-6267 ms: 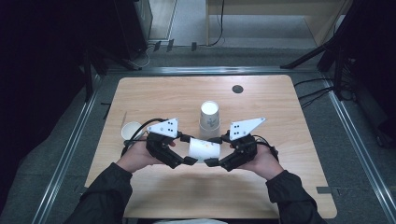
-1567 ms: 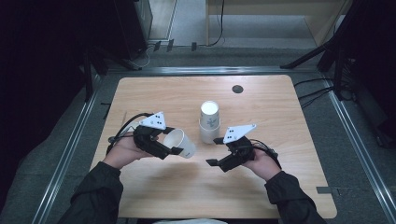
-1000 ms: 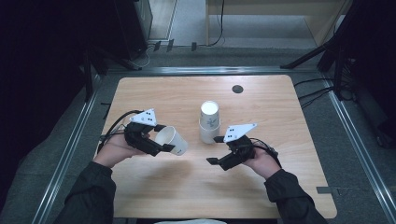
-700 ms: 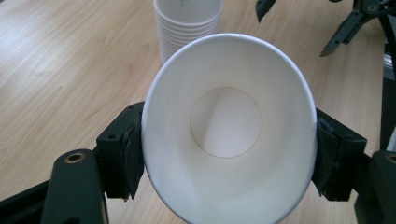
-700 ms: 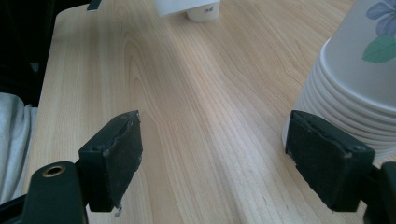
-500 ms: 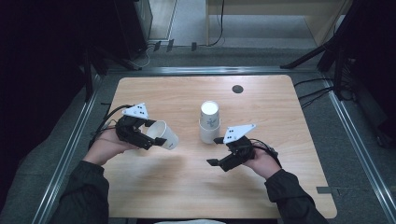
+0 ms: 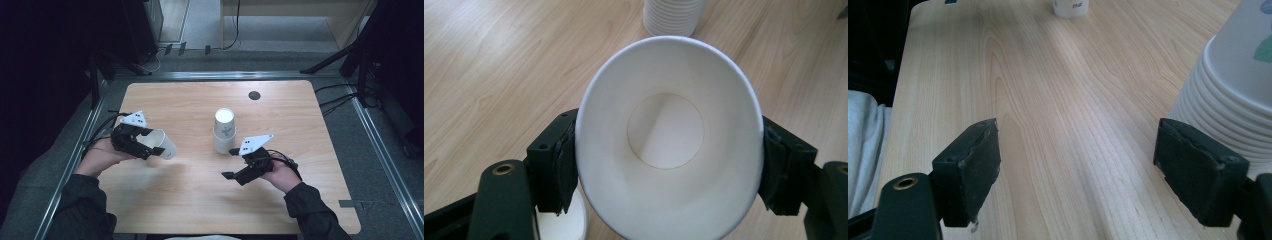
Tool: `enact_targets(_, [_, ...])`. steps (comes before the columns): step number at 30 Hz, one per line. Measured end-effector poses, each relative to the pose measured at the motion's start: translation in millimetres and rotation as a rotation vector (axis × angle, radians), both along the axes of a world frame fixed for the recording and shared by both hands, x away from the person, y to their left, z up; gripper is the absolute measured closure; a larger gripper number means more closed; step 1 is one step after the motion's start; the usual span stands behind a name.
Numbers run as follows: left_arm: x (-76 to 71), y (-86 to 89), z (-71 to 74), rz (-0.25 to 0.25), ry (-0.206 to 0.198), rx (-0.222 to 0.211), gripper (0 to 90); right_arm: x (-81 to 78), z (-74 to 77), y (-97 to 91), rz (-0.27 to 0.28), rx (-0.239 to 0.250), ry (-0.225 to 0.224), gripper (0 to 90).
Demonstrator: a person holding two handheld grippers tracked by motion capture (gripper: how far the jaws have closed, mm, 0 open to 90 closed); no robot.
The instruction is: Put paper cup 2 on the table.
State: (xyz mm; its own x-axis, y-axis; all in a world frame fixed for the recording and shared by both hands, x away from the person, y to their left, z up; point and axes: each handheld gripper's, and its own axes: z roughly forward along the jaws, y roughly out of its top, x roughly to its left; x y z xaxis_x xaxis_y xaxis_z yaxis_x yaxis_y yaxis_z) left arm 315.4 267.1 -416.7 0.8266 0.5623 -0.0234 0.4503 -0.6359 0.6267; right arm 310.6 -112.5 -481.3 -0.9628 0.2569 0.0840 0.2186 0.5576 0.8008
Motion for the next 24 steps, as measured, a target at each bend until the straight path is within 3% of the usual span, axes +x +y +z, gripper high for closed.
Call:
enact_targets(9, [-14.1, 5.4, -13.7, -0.006, 0.018, 0.07, 24.2, 3.0, 1.8, 5.1, 0.023, 0.002, 0.003, 19.3])
enact_targets(24, [-26.4, 29.2, -27.3, 0.008, 0.039, 0.103, 23.6, 6.6, -0.2, 18.5, 0.061, -0.014, 0.004, 19.3])
